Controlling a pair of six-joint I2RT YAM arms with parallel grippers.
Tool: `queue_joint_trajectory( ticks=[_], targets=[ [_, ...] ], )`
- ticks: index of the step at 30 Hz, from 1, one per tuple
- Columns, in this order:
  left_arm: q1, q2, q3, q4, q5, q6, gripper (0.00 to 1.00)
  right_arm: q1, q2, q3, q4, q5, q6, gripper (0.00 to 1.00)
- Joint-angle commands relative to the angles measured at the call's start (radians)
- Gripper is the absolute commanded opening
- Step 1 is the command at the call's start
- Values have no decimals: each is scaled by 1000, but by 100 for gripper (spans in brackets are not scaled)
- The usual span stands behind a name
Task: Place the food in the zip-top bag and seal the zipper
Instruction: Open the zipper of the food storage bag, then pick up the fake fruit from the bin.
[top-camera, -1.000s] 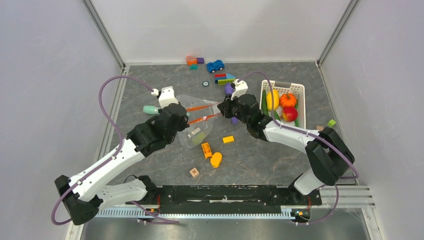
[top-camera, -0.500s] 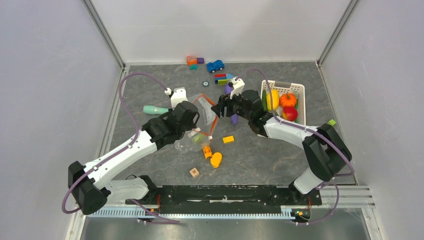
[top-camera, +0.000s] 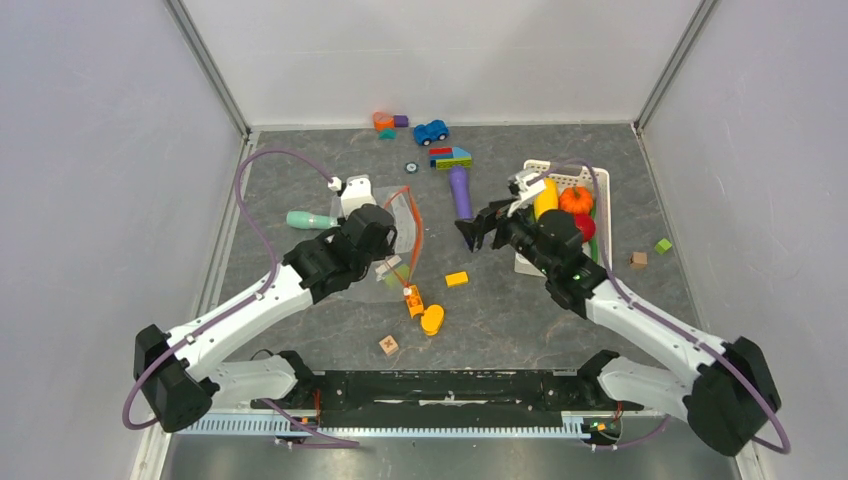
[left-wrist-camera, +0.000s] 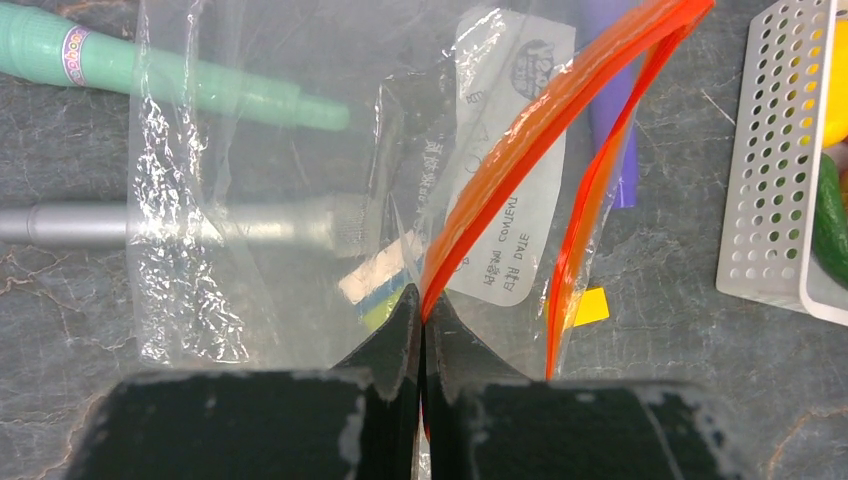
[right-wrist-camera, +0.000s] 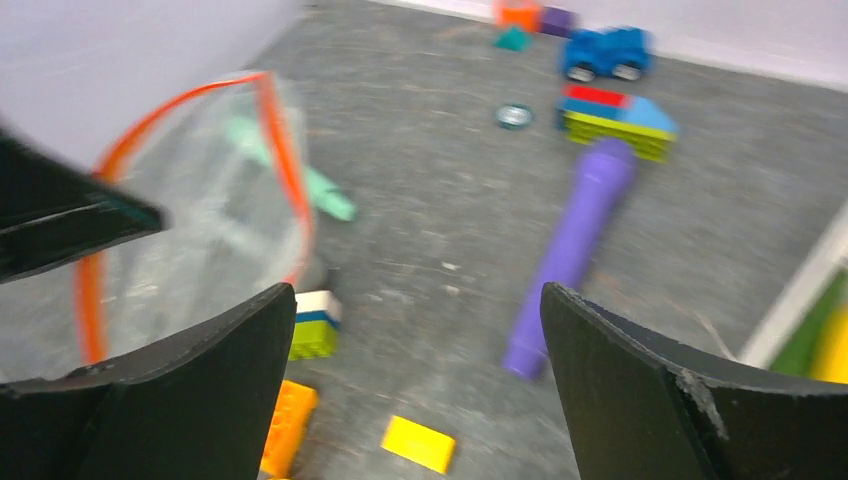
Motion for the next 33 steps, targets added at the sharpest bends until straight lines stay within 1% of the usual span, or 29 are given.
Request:
queue_joint_trajectory(
  ticks=[1, 3, 5, 9, 14, 19, 24, 26, 30, 33],
  targets=[
    [6, -50, -40, 59, 5, 16, 2, -20, -96, -43, -242, 402, 19, 98],
    [6, -65, -60, 77, 16, 25, 2, -41, -122, -51, -345, 553, 53, 98],
    [6, -76, -77, 99, 29, 41, 2, -70, -138, -57, -426, 628, 64, 98],
    [7, -89, -102, 131, 63, 64, 3, -165, -129, -46, -514, 624, 57, 98],
    [6, -84, -126, 146, 77, 67, 3, -293, -48, 19, -621, 627, 55, 98],
    [6, -84, -154, 178, 124, 69, 2, -388, 69, 76, -618, 601, 83, 98],
    [6, -110, -164, 182, 120, 68, 2, -417, 174, 94, -560, 603, 119, 98],
    [6, -124, -178, 196, 114, 67, 2, -427, 201, 94, -543, 624, 159, 98],
    [6, -148, -197, 218, 116, 71, 2, -439, 232, 68, -434, 657, 200, 98],
    [7, -158, -208, 231, 123, 72, 2, -445, 252, 60, -389, 682, 232, 98]
  ],
)
